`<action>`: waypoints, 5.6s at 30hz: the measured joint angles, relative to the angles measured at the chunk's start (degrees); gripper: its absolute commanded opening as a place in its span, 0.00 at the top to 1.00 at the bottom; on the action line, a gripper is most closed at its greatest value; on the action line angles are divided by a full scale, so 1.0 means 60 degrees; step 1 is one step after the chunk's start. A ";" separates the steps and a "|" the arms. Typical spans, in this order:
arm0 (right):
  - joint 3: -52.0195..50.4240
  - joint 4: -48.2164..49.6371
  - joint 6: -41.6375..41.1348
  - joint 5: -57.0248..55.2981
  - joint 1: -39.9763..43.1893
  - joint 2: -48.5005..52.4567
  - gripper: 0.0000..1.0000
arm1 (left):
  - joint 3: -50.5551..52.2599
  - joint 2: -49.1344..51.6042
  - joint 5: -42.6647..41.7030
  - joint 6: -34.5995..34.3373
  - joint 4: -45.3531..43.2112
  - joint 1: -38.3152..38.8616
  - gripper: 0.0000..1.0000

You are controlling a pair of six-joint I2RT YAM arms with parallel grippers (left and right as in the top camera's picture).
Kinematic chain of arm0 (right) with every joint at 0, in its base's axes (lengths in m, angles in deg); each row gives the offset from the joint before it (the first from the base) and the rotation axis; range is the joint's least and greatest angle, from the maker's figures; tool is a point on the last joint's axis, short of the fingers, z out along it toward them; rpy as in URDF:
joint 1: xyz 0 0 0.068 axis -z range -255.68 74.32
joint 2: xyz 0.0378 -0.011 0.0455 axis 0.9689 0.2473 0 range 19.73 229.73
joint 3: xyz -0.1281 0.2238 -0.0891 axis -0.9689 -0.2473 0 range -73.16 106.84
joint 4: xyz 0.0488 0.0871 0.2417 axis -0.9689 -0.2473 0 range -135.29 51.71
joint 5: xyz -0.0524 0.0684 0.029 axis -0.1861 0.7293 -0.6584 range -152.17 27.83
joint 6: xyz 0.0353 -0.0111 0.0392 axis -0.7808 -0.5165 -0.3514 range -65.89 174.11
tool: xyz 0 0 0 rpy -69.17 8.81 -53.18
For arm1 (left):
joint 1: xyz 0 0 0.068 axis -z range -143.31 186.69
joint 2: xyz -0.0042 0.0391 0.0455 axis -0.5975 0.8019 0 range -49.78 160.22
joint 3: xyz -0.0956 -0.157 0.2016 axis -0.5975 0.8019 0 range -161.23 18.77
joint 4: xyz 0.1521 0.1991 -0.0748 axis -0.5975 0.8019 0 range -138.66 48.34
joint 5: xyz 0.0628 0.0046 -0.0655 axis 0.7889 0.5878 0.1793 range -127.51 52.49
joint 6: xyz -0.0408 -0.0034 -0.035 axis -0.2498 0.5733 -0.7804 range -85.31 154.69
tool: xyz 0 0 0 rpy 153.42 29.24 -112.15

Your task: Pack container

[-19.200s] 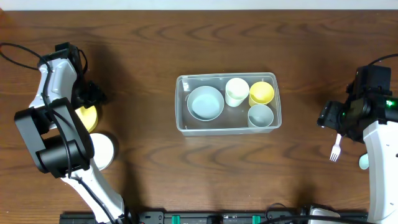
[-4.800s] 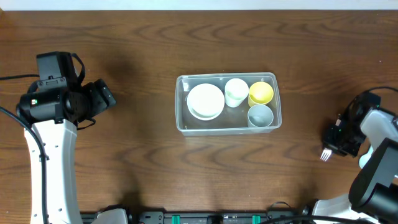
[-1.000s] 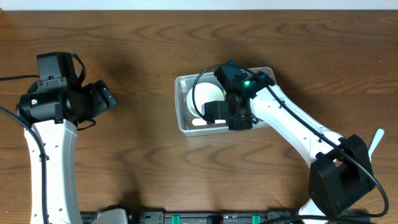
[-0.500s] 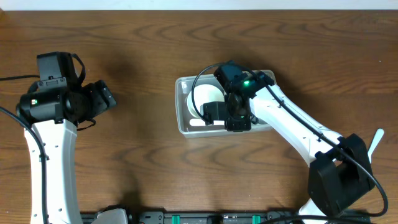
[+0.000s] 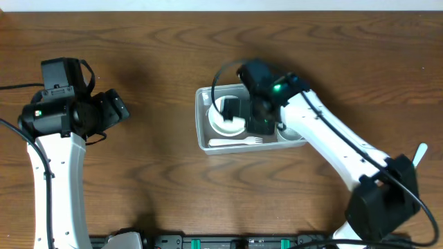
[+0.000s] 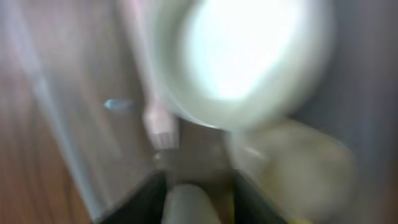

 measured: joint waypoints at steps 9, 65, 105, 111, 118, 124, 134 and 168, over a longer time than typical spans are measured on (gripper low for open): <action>0.1271 -0.0182 -0.5005 -0.1876 0.2320 -0.1526 0.99 | 0.0000 0.0000 0.0000 0.0000 -0.0004 0.0000 0.05; -0.3013 0.0495 -0.7413 0.2084 0.5115 -0.1446 0.83 | 0.0000 0.0000 0.0000 0.0000 0.0000 0.0000 0.05; -0.0178 -0.0918 -1.0036 -0.0208 0.6451 -0.3009 0.01 | 0.0000 0.0000 0.0000 0.0000 -0.0004 0.0000 0.05; 0.0055 -0.2007 -1.1143 -0.1220 0.8473 -0.4663 0.01 | 0.0000 0.0000 0.0000 0.0000 0.0000 0.0000 0.05; -0.0761 -0.1934 -1.1001 -0.1104 1.1347 -0.4455 0.01 | 0.0000 0.0000 0.0000 0.0004 0.0000 0.0000 0.05; -0.2197 -0.0674 -1.0000 -0.0532 1.2812 -0.3315 0.01 | 0.0000 0.0000 0.0000 0.0000 0.0000 0.0000 0.05; -0.2841 0.0018 -0.8338 -0.0321 1.3100 -0.0725 0.01 | 0.0000 0.0000 0.0000 0.0000 0.0000 0.0000 0.05; -0.2958 0.1512 -0.7654 -0.0943 1.3100 0.1410 0.01 | 0.0000 0.0000 0.0000 0.0000 0.0000 0.0000 0.05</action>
